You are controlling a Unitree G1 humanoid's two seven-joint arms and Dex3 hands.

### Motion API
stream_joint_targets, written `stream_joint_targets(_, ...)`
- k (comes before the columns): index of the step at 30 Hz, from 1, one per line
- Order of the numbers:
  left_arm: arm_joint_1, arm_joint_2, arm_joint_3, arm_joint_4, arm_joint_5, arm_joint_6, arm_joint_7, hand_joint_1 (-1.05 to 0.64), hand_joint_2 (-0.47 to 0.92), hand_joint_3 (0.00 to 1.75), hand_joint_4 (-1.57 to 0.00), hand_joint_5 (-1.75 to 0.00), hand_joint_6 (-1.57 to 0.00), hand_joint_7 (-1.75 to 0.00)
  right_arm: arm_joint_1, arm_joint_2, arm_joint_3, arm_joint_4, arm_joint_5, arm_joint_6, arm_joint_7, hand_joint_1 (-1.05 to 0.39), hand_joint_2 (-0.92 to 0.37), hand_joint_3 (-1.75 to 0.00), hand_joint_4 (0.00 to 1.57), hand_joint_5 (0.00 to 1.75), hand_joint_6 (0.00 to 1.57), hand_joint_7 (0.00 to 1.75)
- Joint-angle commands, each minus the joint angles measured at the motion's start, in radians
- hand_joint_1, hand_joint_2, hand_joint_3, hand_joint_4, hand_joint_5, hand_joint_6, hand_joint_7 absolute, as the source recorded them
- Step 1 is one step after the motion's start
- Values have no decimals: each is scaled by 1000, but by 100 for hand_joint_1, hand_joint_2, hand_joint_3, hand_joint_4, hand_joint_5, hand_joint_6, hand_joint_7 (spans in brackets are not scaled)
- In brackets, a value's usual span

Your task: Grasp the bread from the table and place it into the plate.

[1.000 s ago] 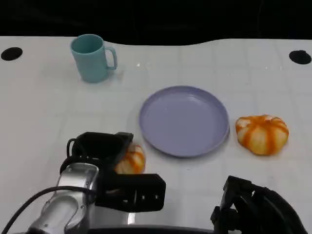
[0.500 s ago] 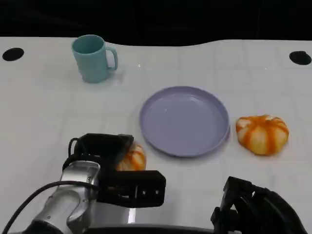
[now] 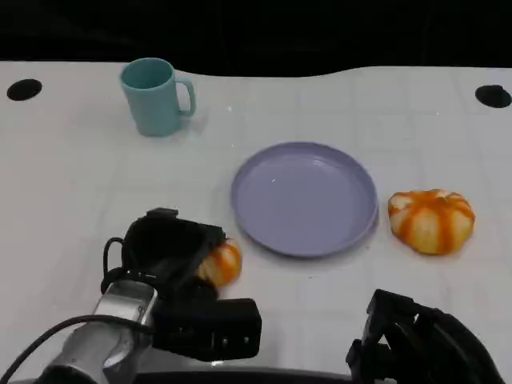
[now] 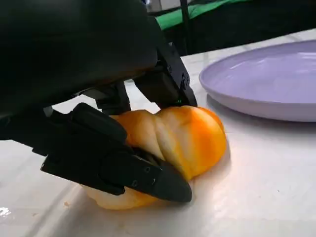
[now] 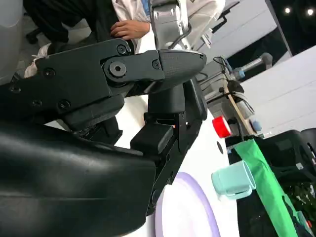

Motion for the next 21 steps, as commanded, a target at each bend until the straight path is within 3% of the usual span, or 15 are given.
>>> stream_joint_targets(1, 22, 11, -23, 112, -7, -33, 74, -29, 92, 26, -75, -173, -114, -14, 6, -13, -8, -15, 11, 0, 3, -71, -92, -23, 86, 159, 75, 137)
stream_joint_targets(3, 18, 8, -30, 133, -4, -44, 120, -29, 92, 26, -76, -174, -117, -15, 5, -15, -8, -12, 9, -3, 5, -71, -92, -23, 86, 159, 75, 137)
stream_joint_targets(5, 17, 8, -37, 139, 1, -47, 164, -28, 92, 24, -78, -175, -95, -71, 5, -15, -9, -10, 10, -4, 8, -71, -92, -23, 86, 159, 75, 137)
stream_joint_targets(7, 21, 11, -38, 121, -2, -52, 198, -26, 92, 21, -80, -175, -83, -99, 4, -16, -10, -9, 13, -5, 11, -70, -92, -24, 86, 159, 75, 137)
stream_joint_targets(8, 26, 14, -34, 104, -10, -61, 213, -25, 91, 18, -81, -175, -83, -94, 3, -16, -11, -8, 12, -6, 12, -70, -92, -24, 85, 159, 75, 137)
stream_joint_targets(10, 38, 24, -23, 60, -25, -78, 227, -25, 91, 21, -83, -175, -91, -68, 2, -15, -10, -8, 10, -7, 11, -70, -92, -24, 86, 160, 75, 137)
stream_joint_targets(12, 48, 32, -15, 25, -33, -81, 227, -26, 91, 24, -84, -175, -96, -61, 1, -14, -10, -8, 9, -6, 9, -70, -92, -24, 86, 160, 74, 137)
stream_joint_targets(13, 55, 39, -7, -3, -40, -80, 221, -25, 88, 32, -85, -175, -82, -105, 2, -14, -10, -9, 8, -4, 7, -70, -92, -24, 86, 160, 74, 137)
stream_joint_targets(16, 80, 58, 19, -77, -55, -89, 226, -25, 74, 55, -85, -175, -60, -162, 2, -13, -10, -12, 8, 5, 0, -70, -92, -24, 85, 160, 75, 137)
stream_joint_targets(18, 93, 68, 35, -117, -64, -95, 227, -25, 70, 61, -85, -175, -57, -171, 2, -13, -10, -13, 7, 5, -1, -71, -92, -24, 85, 160, 75, 137)
stream_joint_targets(19, 101, 76, 48, -144, -71, -103, 234, -22, 60, 77, -85, -175, -59, -173, 3, -13, -9, -15, 7, 7, -3, -70, -92, -24, 85, 160, 75, 137)
stream_joint_targets(21, 116, 91, 72, -197, -85, -115, 233, -19, 50, 89, -85, -175, -61, -174, 5, -13, -9, -16, 7, 7, -4, -70, -92, -24, 85, 160, 75, 137)
